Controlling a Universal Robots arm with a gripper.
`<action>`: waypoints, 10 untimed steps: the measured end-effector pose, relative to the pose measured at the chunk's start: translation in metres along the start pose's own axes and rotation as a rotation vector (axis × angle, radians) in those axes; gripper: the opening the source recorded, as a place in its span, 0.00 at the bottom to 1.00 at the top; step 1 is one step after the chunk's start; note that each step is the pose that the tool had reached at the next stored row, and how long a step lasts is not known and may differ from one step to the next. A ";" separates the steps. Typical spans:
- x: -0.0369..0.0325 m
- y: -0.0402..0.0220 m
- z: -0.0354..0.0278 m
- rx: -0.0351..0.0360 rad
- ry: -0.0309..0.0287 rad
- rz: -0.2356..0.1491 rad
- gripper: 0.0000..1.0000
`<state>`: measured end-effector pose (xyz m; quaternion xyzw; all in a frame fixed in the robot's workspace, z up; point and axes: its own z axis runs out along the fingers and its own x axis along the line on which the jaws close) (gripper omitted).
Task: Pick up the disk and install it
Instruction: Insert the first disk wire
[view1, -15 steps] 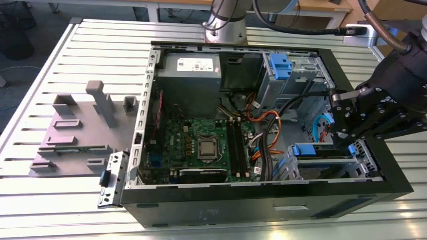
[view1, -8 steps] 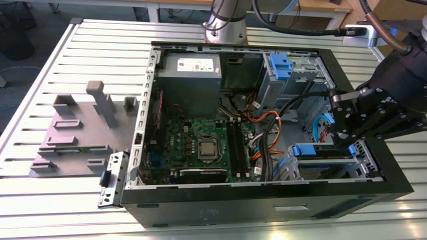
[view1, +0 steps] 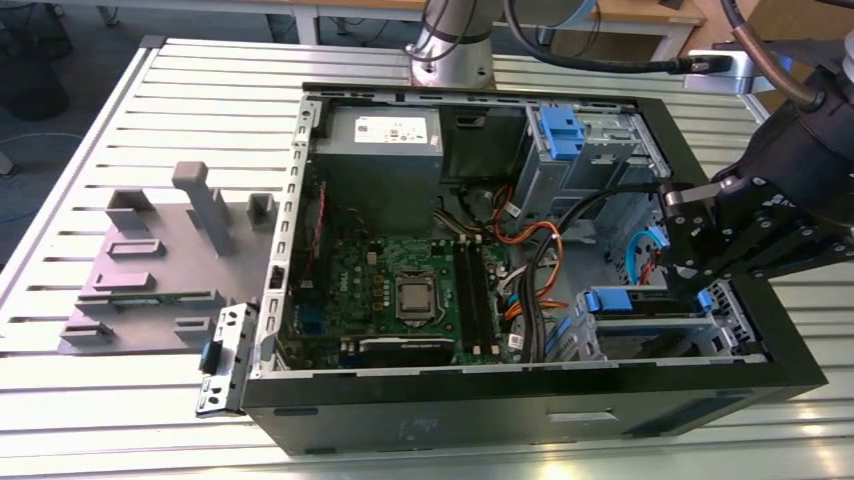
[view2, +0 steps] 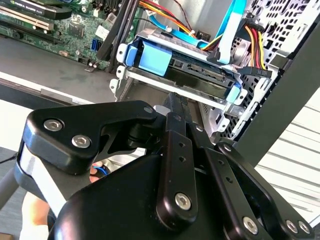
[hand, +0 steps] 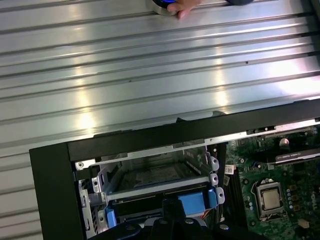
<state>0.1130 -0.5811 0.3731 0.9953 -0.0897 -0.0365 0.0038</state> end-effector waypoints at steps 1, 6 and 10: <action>0.0000 0.0000 0.0000 -0.0002 0.0000 -0.003 0.11; 0.0000 0.0000 0.0000 -0.0011 0.0002 -0.014 0.11; 0.0000 0.0000 0.0000 -0.0017 0.0003 -0.024 0.11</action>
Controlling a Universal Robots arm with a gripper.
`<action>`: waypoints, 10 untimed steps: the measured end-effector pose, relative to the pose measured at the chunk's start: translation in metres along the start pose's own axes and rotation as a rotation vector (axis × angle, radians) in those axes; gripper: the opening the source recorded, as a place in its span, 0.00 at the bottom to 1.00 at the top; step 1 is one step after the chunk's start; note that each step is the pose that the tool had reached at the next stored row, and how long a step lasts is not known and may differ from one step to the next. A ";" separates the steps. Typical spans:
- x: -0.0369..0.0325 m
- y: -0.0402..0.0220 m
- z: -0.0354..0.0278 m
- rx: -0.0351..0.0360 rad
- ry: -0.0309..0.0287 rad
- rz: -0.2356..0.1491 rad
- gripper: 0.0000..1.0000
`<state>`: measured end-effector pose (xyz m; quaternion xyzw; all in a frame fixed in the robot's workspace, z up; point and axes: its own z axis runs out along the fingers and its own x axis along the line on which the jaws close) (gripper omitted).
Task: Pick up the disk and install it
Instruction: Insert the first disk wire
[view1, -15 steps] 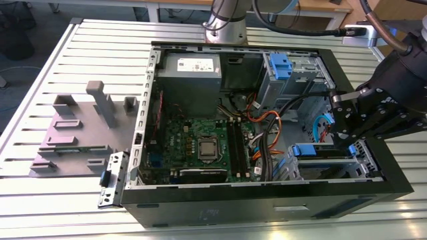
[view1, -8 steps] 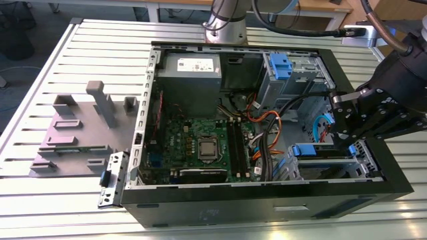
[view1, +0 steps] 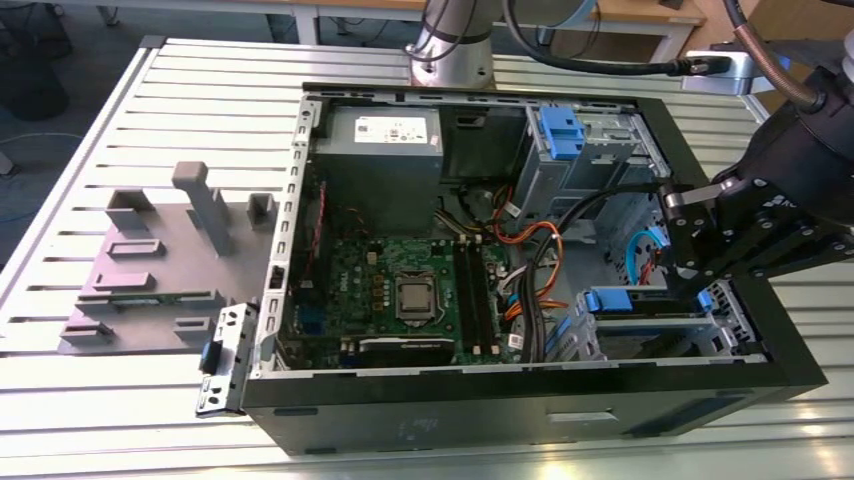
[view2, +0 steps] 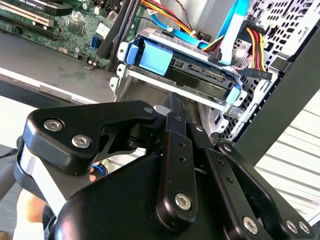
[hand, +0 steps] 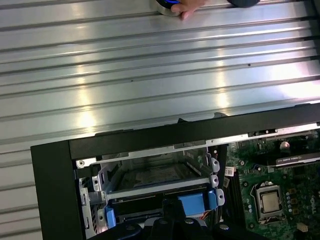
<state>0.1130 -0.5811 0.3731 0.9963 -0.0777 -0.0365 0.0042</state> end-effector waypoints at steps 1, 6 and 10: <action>0.0000 0.0000 0.0000 -0.0003 0.0000 -0.002 0.11; 0.0000 0.0000 0.0000 -0.0011 0.0002 -0.014 0.11; 0.0000 0.0000 0.0000 -0.0017 0.0003 -0.023 0.11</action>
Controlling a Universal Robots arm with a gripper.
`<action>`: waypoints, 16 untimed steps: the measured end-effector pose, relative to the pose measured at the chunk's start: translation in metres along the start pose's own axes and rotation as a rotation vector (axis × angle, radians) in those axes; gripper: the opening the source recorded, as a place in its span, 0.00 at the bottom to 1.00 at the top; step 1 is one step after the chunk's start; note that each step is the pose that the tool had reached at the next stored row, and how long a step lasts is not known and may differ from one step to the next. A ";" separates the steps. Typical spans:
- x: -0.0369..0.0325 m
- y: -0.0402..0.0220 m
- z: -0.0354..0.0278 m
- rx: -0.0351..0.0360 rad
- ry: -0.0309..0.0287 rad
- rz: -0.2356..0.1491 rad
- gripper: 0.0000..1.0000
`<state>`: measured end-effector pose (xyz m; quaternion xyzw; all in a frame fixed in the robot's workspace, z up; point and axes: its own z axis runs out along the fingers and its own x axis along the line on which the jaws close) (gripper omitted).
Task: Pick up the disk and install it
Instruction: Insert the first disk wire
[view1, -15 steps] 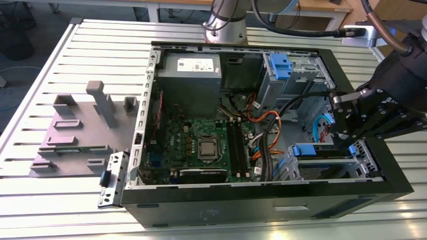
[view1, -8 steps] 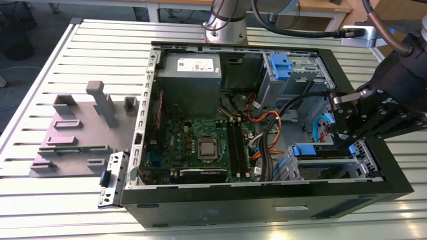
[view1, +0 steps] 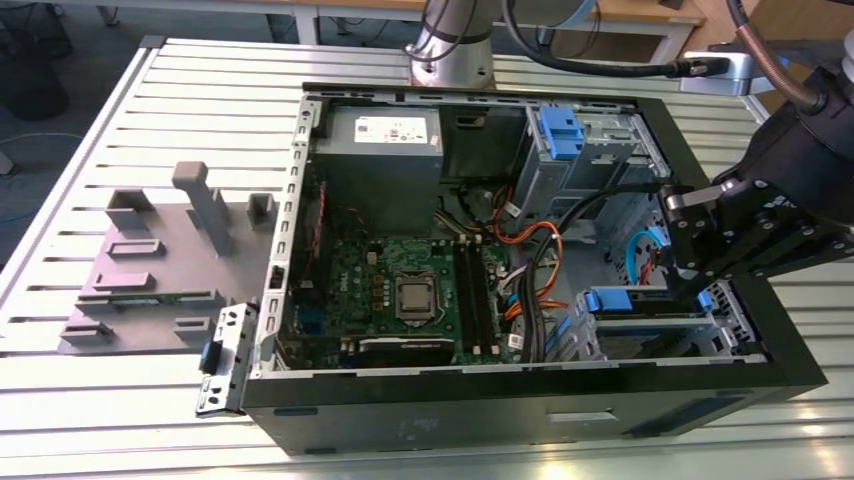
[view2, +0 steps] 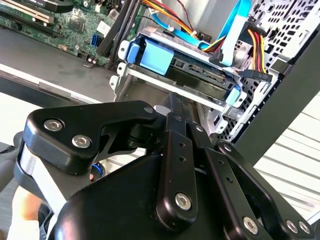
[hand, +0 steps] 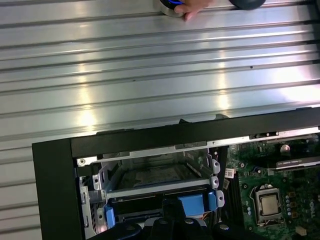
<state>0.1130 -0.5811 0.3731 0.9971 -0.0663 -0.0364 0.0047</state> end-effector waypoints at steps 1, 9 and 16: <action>0.0000 0.0000 0.0000 -0.0001 0.0000 -0.002 0.11; 0.0000 0.0000 0.0000 -0.0013 0.0003 -0.019 0.11; 0.0000 0.0000 0.0001 -0.0024 0.0005 -0.035 0.11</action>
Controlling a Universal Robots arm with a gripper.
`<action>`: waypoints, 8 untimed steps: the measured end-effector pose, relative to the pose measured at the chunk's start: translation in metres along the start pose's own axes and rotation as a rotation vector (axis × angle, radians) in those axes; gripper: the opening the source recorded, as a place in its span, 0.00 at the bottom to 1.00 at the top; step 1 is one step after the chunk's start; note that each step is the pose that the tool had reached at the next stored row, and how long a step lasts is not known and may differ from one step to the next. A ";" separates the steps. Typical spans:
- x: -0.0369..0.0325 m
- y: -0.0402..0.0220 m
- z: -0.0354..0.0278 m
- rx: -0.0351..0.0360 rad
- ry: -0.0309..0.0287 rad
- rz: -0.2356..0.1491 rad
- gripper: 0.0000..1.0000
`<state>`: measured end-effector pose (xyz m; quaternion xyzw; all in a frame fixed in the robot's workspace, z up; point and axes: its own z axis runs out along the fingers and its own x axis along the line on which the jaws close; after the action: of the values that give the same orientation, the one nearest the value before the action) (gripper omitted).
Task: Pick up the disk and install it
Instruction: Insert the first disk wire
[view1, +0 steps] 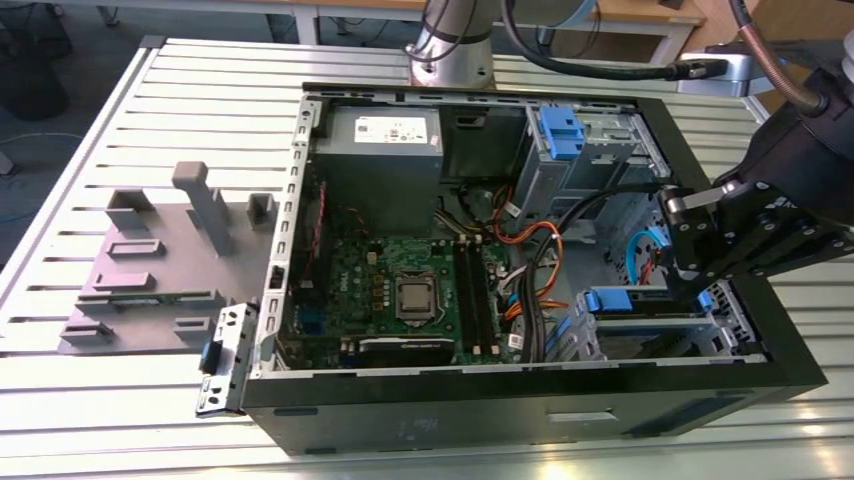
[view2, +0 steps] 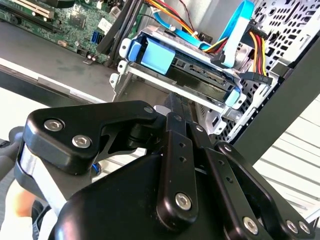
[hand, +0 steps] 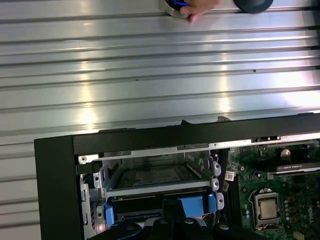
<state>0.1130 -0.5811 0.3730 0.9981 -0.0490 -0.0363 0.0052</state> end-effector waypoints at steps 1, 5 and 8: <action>0.0000 0.0000 0.0000 -0.0003 0.0000 -0.002 0.11; 0.0000 0.0000 0.0000 -0.0010 0.0002 -0.012 0.11; 0.0000 0.0000 0.0000 -0.0014 0.0003 -0.019 0.11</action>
<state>0.1130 -0.5811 0.3730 0.9985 -0.0394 -0.0363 0.0056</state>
